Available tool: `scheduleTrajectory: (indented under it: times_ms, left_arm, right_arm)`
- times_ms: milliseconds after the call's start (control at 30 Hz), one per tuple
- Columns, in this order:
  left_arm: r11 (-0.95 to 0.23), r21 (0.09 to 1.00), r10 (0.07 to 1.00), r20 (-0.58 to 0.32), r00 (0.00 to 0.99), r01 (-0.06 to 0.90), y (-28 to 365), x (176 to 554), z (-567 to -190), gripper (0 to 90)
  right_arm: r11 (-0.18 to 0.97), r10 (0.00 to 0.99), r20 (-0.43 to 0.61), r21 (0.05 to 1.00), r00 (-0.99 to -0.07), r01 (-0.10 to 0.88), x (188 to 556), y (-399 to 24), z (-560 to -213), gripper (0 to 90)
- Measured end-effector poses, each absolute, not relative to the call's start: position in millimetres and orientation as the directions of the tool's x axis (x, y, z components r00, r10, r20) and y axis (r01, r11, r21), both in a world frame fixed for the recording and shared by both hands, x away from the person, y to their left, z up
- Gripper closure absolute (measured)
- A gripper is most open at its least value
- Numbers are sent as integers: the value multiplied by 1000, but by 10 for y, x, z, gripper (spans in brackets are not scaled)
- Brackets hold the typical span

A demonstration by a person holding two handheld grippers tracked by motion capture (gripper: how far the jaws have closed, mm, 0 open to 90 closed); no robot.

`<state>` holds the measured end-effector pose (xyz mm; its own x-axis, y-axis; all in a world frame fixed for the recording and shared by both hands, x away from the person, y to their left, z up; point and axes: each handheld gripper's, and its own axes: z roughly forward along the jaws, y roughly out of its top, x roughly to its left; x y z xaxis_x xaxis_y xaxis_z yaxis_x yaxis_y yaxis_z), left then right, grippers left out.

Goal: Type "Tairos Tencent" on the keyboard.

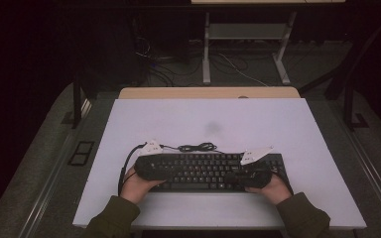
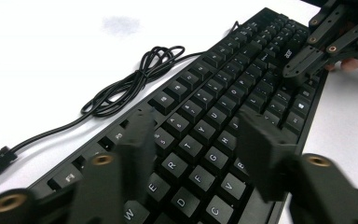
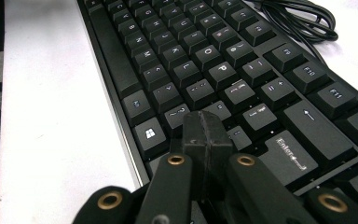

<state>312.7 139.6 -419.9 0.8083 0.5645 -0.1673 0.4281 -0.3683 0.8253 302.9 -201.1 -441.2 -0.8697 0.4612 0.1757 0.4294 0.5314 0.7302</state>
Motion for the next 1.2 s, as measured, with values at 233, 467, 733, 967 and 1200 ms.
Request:
scheduleTrajectory:
  times_ms: [233,467,733,967,1200]
  left_arm:
    - [-385,807,562,-180,808,447,1330,3196,-4204,686]
    - [-415,785,555,-183,811,461,1259,3266,-4202,867]
    - [-448,756,563,-176,808,477,1190,3303,-4230,891]
    - [-474,739,558,-168,813,479,1145,3302,-4277,892]
    - [-483,731,559,-166,813,481,1137,3307,-4301,892]
  right_arm:
    - [532,465,175,729,-868,432,3021,-2004,-4409,893]
    - [533,465,173,728,-868,431,3021,-2002,-4408,893]
    - [534,466,170,728,-868,429,3019,-2000,-4408,893]
    - [534,466,170,729,-868,429,3019,-2000,-4408,893]
    - [533,467,171,729,-868,430,3018,-2000,-4408,893]
